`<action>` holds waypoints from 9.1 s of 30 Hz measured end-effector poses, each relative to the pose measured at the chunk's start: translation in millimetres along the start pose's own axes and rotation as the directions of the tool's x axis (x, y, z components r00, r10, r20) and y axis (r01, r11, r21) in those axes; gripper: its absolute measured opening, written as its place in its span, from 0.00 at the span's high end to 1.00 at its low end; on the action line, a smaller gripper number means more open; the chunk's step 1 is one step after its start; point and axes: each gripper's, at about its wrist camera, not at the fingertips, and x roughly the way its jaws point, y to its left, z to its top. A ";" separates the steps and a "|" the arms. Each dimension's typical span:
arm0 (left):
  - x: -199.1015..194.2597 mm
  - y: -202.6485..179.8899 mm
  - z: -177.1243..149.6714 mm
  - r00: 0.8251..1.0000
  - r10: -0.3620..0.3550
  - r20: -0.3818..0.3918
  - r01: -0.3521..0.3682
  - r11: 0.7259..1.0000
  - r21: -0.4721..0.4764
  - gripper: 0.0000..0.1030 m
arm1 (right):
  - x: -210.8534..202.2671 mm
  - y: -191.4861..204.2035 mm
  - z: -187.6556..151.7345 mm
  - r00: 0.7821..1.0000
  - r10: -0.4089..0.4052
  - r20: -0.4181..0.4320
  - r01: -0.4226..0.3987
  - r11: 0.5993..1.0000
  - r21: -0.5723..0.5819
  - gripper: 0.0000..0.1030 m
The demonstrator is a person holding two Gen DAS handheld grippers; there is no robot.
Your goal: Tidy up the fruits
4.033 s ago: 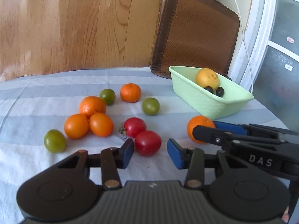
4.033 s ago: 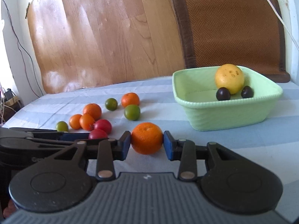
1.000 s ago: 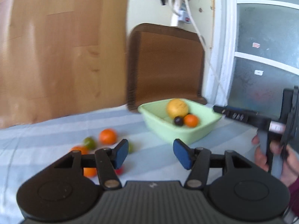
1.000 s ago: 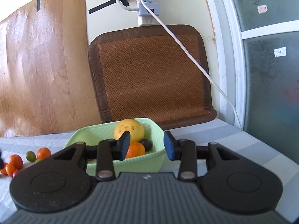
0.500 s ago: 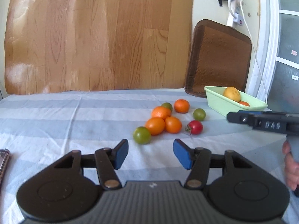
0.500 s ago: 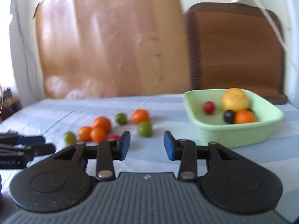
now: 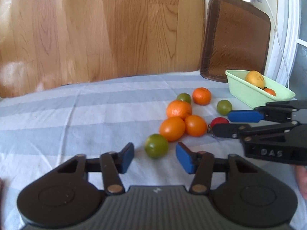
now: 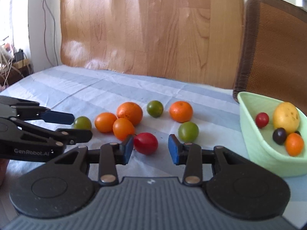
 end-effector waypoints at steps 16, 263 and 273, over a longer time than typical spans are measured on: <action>-24.0 -71.5 -10.8 0.970 -0.239 0.041 0.236 0.970 0.065 0.72 | -67.1 -28.4 -44.4 0.988 -0.144 0.059 0.140 0.987 0.079 0.70; 50.0 -176.7 92.1 0.953 -0.293 0.077 0.280 0.949 0.142 0.59 | -91.7 -138.9 -37.2 0.857 -0.459 0.236 0.400 0.879 0.259 0.53; -1.1 -50.9 20.4 0.992 0.002 0.130 0.000 1.000 -0.021 0.52 | -106.3 -123.2 -39.3 0.866 -0.388 0.317 0.284 0.901 0.328 0.53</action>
